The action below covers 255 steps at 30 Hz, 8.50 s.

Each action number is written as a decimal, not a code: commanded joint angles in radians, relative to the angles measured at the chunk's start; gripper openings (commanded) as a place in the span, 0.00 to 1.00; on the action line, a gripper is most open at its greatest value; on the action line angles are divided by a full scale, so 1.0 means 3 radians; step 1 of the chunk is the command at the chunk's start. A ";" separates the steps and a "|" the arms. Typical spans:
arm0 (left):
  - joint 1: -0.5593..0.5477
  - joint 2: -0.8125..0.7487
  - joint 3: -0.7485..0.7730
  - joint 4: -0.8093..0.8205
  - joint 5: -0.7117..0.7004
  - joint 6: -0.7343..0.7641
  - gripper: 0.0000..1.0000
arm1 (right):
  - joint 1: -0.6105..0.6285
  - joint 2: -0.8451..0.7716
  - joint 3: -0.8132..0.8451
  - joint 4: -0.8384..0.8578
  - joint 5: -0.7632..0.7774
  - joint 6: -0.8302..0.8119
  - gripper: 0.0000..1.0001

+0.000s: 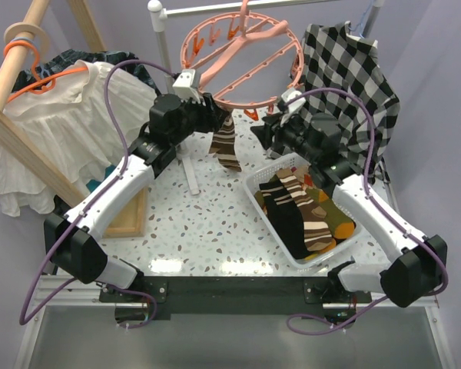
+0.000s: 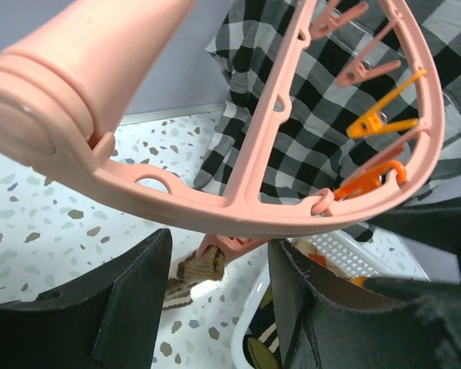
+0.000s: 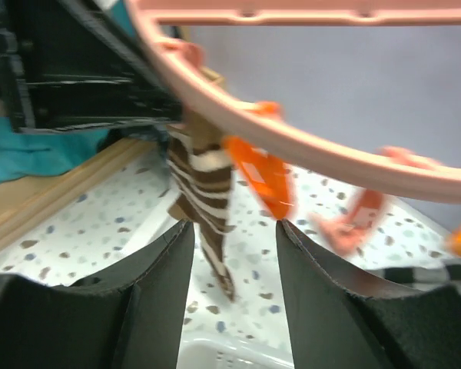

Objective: Clip the socks to the hanger
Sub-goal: Clamp the sock onto the hanger, then open the clamp at the hanger, then pick up the sock from the bin, then clamp the sock onto the hanger.

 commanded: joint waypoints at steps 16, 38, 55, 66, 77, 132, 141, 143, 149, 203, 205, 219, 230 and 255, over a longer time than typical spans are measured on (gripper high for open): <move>0.0138 -0.0248 -0.0020 -0.0095 -0.0102 0.0127 0.63 | -0.0423 0.0407 0.0495 0.0255 -0.0795 0.0474 0.51; 0.0041 -0.0898 -0.0291 -0.0265 0.0716 -0.0225 0.76 | -0.0249 0.0509 0.0516 0.0439 -0.0806 0.0582 0.50; -0.0154 -0.0274 0.0046 -0.0034 0.0037 -0.0333 0.72 | -0.0090 0.0422 0.0454 0.0378 -0.0663 0.0485 0.50; -0.0205 -0.0131 -0.0015 0.0421 -0.0219 -0.0128 0.74 | -0.0065 0.0376 0.0418 0.0342 -0.0683 0.0428 0.50; -0.0261 0.0038 0.0006 0.0657 -0.0449 -0.0047 0.72 | -0.0060 0.0356 0.0413 0.0311 -0.0683 0.0382 0.50; -0.0297 0.0079 0.0123 0.0268 -0.0429 0.0040 0.00 | -0.0248 0.0063 -0.0201 -0.1888 0.0944 0.0453 0.51; -0.0297 0.0084 0.0128 0.0197 -0.0414 0.0035 0.00 | -0.0551 0.0688 -0.0240 -0.1659 0.0677 0.0771 0.49; -0.0292 0.0084 0.0133 0.0197 -0.0409 0.0035 0.00 | -0.0551 0.0795 -0.0287 -0.1596 0.0585 0.0776 0.47; -0.0292 0.0079 0.0118 0.0151 -0.0393 0.0051 0.00 | -0.0551 0.0791 -0.0364 -0.1591 0.0600 0.0674 0.24; -0.0297 0.0053 0.0067 -0.0018 -0.0322 0.0056 0.00 | 0.0319 0.1266 -0.0159 -0.1939 0.0467 -0.0190 0.38; -0.0297 0.0048 0.0067 -0.0028 -0.0332 0.0056 0.00 | 0.0314 0.1251 -0.0236 -0.1842 0.0508 -0.0185 0.21; -0.0297 0.0038 0.0128 -0.0049 -0.0342 0.0066 0.00 | 0.0314 0.0044 0.0090 -0.2086 0.1086 -0.0098 0.00; -0.0297 0.0033 0.0149 -0.0033 -0.0311 0.0056 0.00 | 0.0314 -0.0396 0.0812 -0.1379 0.0336 -0.0206 0.00; -0.0297 -0.0039 0.0088 -0.0059 -0.0286 -0.0031 0.00 | 0.0436 0.0452 -0.0676 0.1252 -0.0463 0.0873 0.00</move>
